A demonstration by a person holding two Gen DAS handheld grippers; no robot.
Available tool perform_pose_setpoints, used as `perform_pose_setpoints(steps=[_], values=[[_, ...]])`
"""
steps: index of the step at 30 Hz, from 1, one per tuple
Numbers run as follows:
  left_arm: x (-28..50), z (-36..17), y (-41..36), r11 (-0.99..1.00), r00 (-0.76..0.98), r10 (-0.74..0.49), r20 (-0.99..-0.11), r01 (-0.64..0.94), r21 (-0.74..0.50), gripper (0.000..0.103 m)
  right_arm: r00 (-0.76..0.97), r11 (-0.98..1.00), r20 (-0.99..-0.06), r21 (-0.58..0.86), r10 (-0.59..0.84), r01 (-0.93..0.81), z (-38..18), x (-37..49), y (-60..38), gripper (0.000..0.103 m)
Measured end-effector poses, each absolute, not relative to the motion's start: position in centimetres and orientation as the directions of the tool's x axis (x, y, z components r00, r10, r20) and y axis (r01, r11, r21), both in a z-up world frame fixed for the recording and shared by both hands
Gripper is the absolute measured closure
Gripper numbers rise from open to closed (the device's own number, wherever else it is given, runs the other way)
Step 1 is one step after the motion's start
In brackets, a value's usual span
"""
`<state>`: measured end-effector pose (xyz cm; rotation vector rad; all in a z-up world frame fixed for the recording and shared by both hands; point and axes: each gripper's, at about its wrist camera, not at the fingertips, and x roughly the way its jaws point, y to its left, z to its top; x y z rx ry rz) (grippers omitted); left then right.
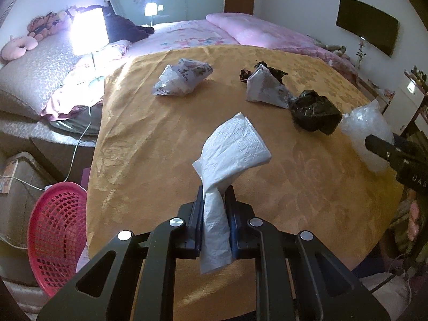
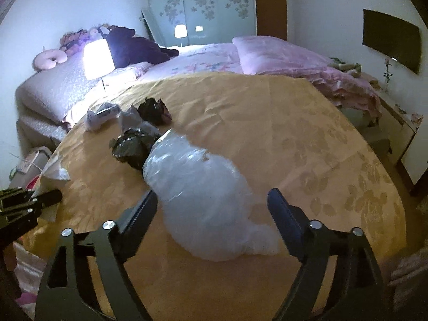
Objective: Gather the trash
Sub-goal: 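Carry the clear bag and tissue with both tools over the pink basket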
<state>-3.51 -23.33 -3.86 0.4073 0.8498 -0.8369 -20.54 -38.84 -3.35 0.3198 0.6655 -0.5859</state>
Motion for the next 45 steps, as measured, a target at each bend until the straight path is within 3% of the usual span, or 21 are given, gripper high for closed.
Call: perform_pose_setpoints(steps=[6,10,16,27,45], values=[[-3.5,-3.8,-23.4,0.622,0.379,-0.482,-0.79,0.783,-0.003,0.089,0.645,0.802,-0.672,0.127,-0.363,0.583,-3.8,-19.7,-39.7,0.021],[-3.5,-3.7,-23.2,0.624,0.382,-0.484,-0.787,0.782,-0.004,0.089,0.655,0.811,-0.679,0.15,-0.331,0.565,-3.9,-19.4,-39.7,0.04],[-3.6,-3.4,-23.0,0.623,0.385,-0.488,-0.784,0.782,-0.004,0.089,0.662,0.802,-0.668,0.163,-0.34,0.575,-3.6,-20.0,-39.6,0.052],[-3.2,-1.2,-21.0,0.657,0.429,-0.498,-0.754,0.754,-0.005,0.089,0.715,0.811,-0.593,0.17,-0.37,0.56,-0.3,-21.0,-38.2,0.053],[-0.4,0.6,-14.8,0.781,0.526,-0.418,-0.741,0.624,0.003,0.089,0.806,0.934,-0.558,0.142,-0.198,0.328,2.3,-15.0,-31.1,0.053]])
